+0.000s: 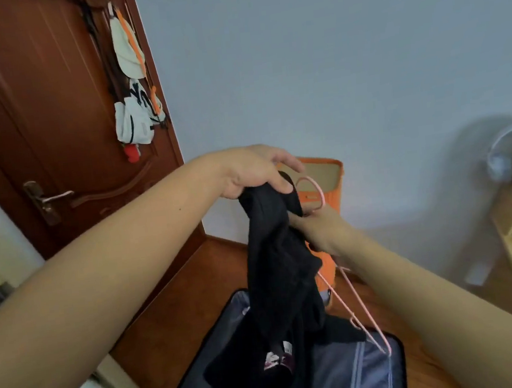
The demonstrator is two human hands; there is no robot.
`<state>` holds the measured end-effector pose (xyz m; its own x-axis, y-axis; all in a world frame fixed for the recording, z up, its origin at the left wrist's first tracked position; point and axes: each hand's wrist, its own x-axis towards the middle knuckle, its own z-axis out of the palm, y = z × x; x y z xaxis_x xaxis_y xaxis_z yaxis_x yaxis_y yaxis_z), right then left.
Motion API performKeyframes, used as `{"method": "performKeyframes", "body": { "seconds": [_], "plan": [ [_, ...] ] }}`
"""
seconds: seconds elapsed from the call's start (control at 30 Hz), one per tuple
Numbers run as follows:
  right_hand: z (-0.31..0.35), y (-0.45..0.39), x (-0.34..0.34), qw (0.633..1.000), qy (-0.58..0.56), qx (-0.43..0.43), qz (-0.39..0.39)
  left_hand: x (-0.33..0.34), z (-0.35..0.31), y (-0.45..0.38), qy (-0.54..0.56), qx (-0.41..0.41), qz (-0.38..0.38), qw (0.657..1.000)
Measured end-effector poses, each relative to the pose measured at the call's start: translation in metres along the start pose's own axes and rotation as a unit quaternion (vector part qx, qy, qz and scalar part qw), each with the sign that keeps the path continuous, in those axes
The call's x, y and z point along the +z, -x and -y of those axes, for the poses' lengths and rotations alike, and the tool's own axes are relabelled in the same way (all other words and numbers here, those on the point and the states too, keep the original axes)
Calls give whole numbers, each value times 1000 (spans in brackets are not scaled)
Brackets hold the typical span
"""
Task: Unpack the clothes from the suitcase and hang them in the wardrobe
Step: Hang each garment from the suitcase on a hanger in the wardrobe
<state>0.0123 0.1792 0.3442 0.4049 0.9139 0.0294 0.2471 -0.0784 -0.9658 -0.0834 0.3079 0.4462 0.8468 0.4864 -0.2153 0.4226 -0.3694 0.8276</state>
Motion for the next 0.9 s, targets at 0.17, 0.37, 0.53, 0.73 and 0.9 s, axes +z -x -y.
{"method": "performKeyframes", "body": {
  "seconds": [0.17,0.37,0.53,0.73,0.9],
  "plan": [
    [11,-22,-11,969,-179,92,-140,-21,87,31,131,101,-245,955],
    [43,-52,-12,956,-209,146,-147,112,204,86,170,-99,31,980],
    [74,-55,26,963,-212,145,-84,174,190,43,229,-170,-229,931],
    [88,-55,15,973,-177,133,-60,177,186,19,311,-116,-323,886],
    [85,-45,-44,978,-131,121,-111,139,207,15,493,-184,-242,815]
  ]
}}
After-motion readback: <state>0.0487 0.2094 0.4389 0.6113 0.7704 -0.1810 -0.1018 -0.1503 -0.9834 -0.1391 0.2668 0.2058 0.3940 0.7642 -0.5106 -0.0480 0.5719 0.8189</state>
